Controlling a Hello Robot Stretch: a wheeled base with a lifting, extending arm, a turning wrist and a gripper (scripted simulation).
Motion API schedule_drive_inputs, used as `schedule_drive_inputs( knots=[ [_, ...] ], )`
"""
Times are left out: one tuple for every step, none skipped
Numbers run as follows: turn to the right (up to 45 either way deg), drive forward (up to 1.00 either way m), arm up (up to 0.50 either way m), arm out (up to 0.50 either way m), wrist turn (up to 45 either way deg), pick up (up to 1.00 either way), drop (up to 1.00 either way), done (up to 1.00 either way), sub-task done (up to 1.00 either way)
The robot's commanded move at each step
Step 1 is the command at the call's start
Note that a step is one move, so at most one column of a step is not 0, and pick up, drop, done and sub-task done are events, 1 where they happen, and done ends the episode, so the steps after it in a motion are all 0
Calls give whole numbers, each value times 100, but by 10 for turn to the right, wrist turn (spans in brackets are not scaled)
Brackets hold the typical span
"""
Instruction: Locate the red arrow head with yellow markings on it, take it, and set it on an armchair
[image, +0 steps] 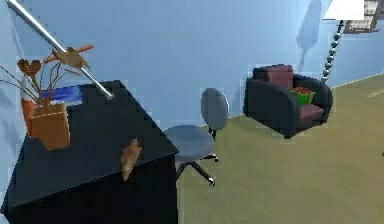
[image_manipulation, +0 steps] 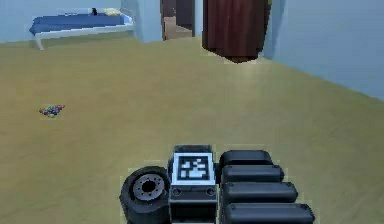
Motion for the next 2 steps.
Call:
schedule_drive_inputs(
  knots=[
    [450, 0, 0, 0, 0, 0, 0, 0, 0],
    [120, 0, 0, 0, 0, 0, 0, 0, 0]
  ],
)
